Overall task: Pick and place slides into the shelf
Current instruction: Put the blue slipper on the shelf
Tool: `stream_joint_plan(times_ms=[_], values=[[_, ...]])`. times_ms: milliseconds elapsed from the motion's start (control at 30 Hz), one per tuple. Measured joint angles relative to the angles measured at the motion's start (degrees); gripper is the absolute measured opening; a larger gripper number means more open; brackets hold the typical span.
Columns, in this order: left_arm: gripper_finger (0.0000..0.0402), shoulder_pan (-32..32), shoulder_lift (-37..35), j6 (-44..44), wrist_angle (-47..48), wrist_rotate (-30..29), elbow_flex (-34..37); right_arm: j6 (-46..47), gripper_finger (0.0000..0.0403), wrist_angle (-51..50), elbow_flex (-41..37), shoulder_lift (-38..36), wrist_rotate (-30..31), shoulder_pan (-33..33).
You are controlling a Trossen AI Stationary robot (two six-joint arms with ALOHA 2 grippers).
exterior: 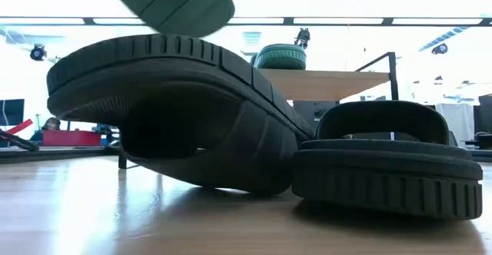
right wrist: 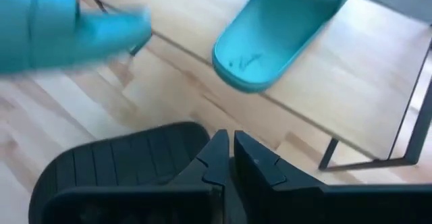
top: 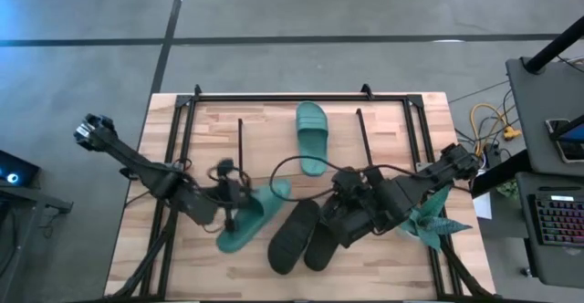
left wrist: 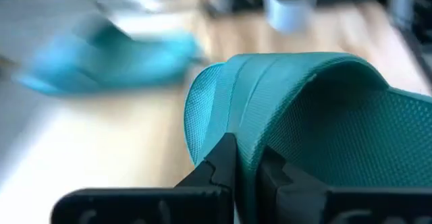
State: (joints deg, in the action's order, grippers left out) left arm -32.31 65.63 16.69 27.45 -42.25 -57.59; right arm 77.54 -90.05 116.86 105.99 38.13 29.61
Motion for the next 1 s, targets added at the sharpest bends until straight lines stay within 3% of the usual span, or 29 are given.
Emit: stream_joint_plan(times_ms=[100,200,333,533,733,1000], values=[[0.0,1.5,-0.9,-4.8,0.1,-8.5,-2.1,0.0,0.0018,0.0,0.0,-0.2,1.1,0.0],[0.0,5.9,1.1,-9.9,0.1,-12.2,-4.3,0.6,0.0018,0.0,-0.4,-0.2,2.6,0.0],[0.0,13.7,7.3,-11.3,1.5,-12.3,-8.0,2.8,0.0018,0.0,-1.4,-0.5,4.3,-0.1],[0.0,23.1,18.2,-9.6,14.0,-12.4,-17.4,6.4,0.0018,0.0,-3.5,-1.9,5.3,-0.1],[0.0,27.0,23.9,-11.3,16.4,-10.1,-22.5,7.6,0.0018,0.1,-5.3,-2.9,6.2,0.2],[0.0,30.2,29.5,-11.2,16.5,-8.8,-23.5,8.2,0.0018,0.0,-8.4,-4.0,7.0,0.1]])
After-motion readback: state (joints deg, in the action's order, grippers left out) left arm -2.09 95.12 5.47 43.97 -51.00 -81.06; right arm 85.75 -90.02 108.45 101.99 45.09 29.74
